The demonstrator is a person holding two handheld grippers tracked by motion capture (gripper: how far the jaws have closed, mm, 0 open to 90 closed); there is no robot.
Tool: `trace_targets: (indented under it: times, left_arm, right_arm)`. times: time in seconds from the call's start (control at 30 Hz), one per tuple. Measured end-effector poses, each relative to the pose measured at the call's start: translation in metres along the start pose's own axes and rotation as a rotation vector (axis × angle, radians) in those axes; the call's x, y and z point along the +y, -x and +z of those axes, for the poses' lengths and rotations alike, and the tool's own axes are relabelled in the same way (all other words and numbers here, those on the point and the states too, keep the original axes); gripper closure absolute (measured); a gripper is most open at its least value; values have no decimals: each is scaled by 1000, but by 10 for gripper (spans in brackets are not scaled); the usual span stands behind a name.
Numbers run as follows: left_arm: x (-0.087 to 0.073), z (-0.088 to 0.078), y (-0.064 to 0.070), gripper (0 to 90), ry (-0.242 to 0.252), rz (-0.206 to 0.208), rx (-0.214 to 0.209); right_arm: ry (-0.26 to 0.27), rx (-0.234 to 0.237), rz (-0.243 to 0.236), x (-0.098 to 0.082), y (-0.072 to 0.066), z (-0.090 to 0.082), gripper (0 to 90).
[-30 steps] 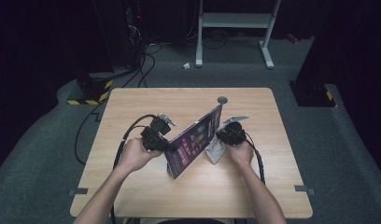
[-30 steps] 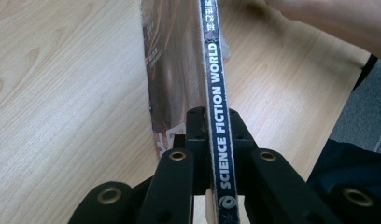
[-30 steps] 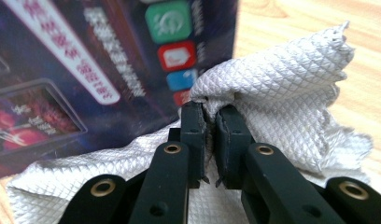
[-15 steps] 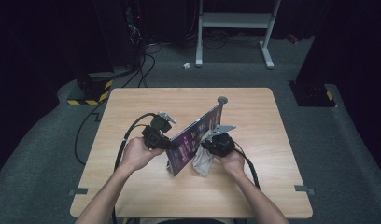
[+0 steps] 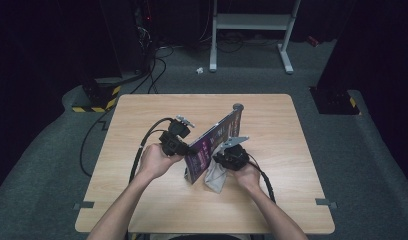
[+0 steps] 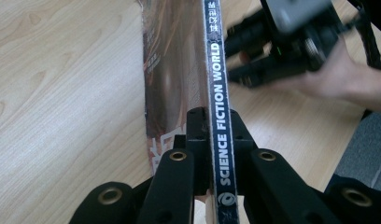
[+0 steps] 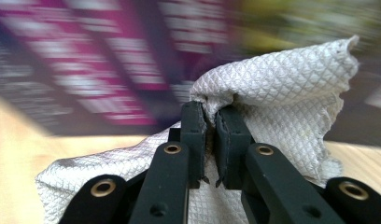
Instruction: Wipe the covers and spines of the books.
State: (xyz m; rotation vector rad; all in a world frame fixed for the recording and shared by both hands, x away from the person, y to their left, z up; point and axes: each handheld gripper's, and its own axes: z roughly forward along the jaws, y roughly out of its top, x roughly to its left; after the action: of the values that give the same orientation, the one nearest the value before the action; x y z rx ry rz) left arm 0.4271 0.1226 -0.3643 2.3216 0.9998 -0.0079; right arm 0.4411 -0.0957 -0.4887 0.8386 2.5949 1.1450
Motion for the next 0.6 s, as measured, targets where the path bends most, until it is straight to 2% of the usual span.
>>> trace_targets:
  times: [0.07, 0.17, 0.2, 0.27, 0.33, 0.43, 0.5, 0.6]
  left_arm:
    - [1, 0, -1, 839, 1, -2, -2]
    - [2, 1, -3, 838, 4, -9, -7]
    - [2, 1, -3, 838, 4, -11, -8]
    - [2, 1, -3, 838, 9, -16, -8]
    - [2, 2, -3, 838, 9, -22, -13]
    - [2, 3, -2, 837, 13, -29, -15]
    - [3, 3, -4, 837, 13, -30, -17]
    - [3, 4, -5, 837, 22, -45, -19]
  right_arm:
    - [2, 37, -43, 2, -14, 1, 823]
    - [-8, 39, -86, 2, -21, 2, 823]
    - [-11, 33, -80, 1, -19, 2, 823]
    - [-18, 6, -38, 0, -7, 3, 823]
    - [-28, -35, 7, -1, 10, 4, 823]
    - [-37, -68, 42, -2, 22, 4, 823]
    - [-34, -67, 48, -3, 21, 5, 823]
    - [-33, -25, -2, -3, 5, 8, 823]
